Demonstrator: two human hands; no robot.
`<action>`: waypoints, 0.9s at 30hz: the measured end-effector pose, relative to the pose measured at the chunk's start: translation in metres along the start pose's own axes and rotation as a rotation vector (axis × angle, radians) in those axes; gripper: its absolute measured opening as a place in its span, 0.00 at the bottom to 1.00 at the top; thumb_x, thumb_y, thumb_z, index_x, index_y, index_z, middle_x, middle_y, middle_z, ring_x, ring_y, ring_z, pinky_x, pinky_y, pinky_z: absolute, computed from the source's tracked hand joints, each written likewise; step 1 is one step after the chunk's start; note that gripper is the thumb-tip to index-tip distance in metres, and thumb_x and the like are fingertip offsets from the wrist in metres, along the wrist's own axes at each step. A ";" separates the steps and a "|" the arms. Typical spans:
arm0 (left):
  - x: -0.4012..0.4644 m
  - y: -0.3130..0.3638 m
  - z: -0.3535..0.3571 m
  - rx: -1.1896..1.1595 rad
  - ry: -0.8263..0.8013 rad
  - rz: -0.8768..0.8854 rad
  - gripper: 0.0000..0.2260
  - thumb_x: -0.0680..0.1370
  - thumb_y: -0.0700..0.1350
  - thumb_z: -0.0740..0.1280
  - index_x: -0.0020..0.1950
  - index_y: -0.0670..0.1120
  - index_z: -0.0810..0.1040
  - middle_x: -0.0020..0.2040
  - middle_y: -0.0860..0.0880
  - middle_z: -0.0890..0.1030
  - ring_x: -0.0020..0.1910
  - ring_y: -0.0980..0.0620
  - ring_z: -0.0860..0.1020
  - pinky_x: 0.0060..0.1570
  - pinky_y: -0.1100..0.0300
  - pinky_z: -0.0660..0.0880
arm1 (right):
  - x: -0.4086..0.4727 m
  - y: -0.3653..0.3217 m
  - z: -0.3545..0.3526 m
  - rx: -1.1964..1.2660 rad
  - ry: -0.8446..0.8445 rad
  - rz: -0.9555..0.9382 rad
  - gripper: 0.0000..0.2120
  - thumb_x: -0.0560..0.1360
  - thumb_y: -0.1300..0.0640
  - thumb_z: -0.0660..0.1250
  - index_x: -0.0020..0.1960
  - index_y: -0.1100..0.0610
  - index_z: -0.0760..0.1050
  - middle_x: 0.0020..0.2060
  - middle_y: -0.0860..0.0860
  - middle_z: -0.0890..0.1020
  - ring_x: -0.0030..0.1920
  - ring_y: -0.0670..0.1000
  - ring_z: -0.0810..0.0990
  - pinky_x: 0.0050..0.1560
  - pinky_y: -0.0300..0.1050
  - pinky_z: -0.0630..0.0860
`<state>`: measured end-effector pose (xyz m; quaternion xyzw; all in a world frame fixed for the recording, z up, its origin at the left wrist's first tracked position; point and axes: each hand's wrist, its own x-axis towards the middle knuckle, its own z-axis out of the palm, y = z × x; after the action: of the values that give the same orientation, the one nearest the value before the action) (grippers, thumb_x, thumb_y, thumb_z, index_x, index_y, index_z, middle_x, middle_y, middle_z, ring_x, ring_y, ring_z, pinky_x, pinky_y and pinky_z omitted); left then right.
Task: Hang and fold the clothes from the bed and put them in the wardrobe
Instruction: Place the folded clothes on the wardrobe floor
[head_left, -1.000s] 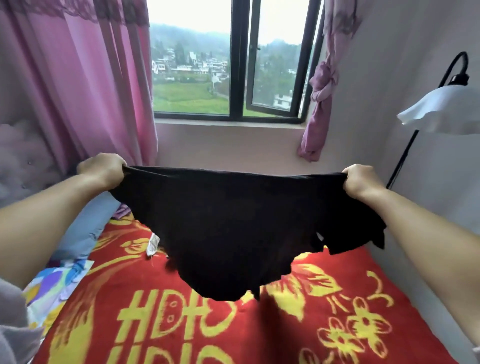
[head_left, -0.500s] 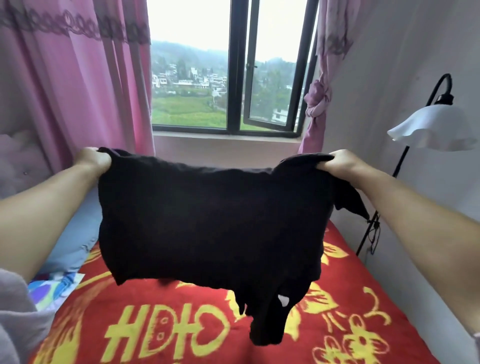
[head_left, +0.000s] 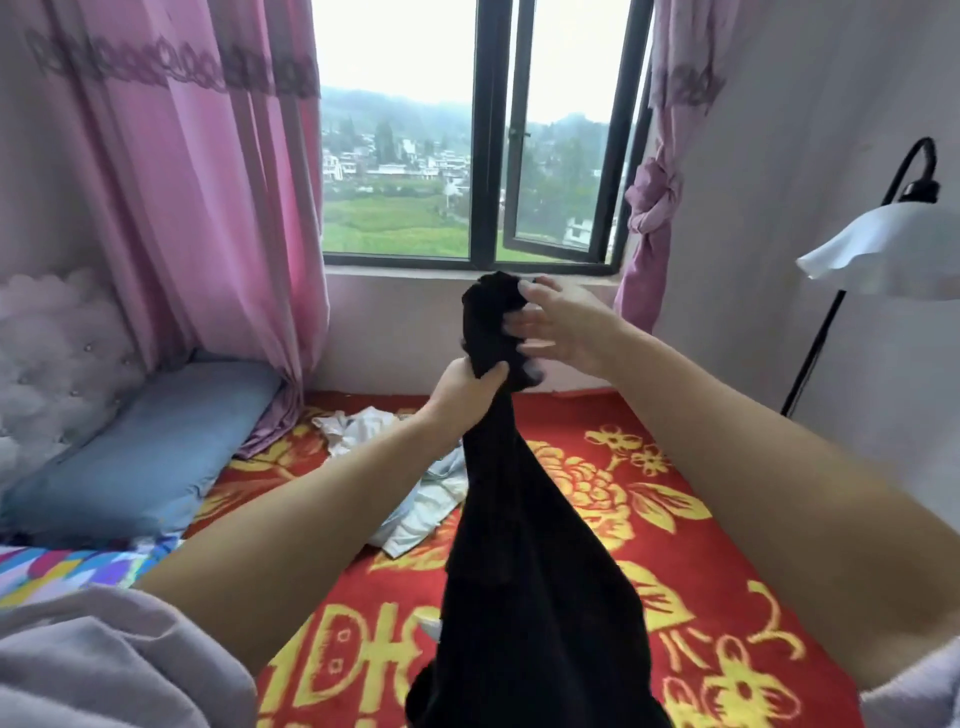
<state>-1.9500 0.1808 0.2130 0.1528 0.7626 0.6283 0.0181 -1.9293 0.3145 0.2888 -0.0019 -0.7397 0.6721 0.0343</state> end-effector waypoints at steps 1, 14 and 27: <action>0.002 -0.003 0.000 -0.074 0.063 -0.028 0.06 0.80 0.43 0.62 0.49 0.44 0.78 0.42 0.47 0.81 0.40 0.51 0.78 0.39 0.62 0.75 | -0.006 0.010 -0.009 -0.118 0.025 0.006 0.18 0.80 0.52 0.62 0.68 0.56 0.64 0.53 0.58 0.80 0.51 0.54 0.82 0.56 0.56 0.77; 0.003 0.034 0.011 -0.553 0.288 -0.451 0.16 0.82 0.46 0.57 0.66 0.39 0.71 0.66 0.39 0.74 0.64 0.39 0.74 0.62 0.49 0.72 | -0.048 0.123 0.055 -0.133 0.017 0.318 0.20 0.77 0.44 0.65 0.62 0.55 0.73 0.56 0.52 0.79 0.58 0.55 0.77 0.50 0.54 0.81; 0.001 0.014 -0.076 0.506 0.226 -0.037 0.32 0.75 0.41 0.63 0.77 0.41 0.53 0.73 0.40 0.60 0.72 0.41 0.61 0.70 0.48 0.63 | -0.028 0.010 0.035 -0.909 -0.172 0.231 0.17 0.84 0.56 0.52 0.55 0.70 0.71 0.45 0.64 0.84 0.37 0.56 0.85 0.35 0.45 0.82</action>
<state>-1.9648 0.1111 0.2429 0.0675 0.8952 0.4303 -0.0943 -1.9039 0.2797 0.2745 -0.0433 -0.9539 0.2774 -0.1061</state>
